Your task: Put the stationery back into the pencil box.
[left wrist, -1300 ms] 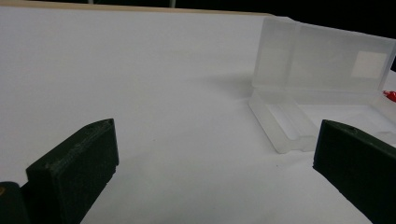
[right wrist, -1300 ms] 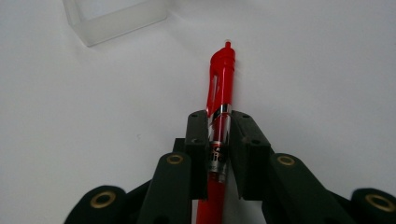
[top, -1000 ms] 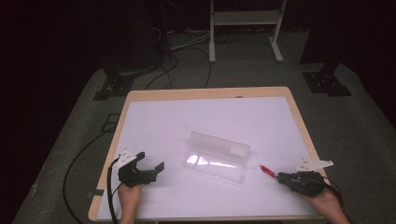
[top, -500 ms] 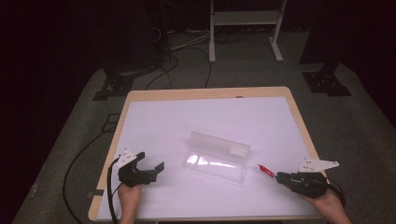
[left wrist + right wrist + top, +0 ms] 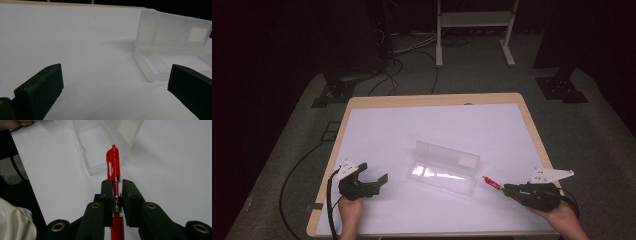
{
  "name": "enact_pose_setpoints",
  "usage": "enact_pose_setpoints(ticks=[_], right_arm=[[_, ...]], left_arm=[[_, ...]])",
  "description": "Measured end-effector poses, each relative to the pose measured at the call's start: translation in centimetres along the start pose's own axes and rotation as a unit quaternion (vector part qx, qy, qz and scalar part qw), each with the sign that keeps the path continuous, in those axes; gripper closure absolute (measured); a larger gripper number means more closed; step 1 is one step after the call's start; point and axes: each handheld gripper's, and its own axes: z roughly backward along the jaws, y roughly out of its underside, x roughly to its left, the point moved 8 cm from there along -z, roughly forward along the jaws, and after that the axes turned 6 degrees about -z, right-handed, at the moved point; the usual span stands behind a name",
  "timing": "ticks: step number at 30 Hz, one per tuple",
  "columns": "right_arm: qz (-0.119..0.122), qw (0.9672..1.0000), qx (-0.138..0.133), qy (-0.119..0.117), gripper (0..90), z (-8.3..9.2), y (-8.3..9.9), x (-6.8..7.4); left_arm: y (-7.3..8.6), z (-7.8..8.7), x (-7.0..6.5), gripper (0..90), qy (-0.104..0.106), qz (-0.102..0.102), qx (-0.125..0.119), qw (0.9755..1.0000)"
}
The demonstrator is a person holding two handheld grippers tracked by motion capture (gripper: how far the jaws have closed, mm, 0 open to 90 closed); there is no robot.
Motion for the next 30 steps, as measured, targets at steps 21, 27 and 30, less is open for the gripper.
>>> enact_pose_setpoints(ticks=[21, 27, 30], right_arm=[[0.036, 0.9986, 0.014, -0.037, 79.0, -2.0, -2.3, 3.0], [0.047, 0.9978, 0.016, -0.045, 79.0, -2.6, -3.1, 3.5], [0.053, 0.9973, 0.017, -0.048, 79.0, -2.9, -3.5, 3.7]], left_arm=[[0.0, 0.0, 0.1, 0.0, 0.001, 0.0, 0.0, 1.0], [0.0, 0.0, 0.1, 0.0, 0.001, 0.0, 0.0, 1.0], [0.0, 0.0, 0.1, 0.0, 0.001, 0.0, -0.001, 1.0]])
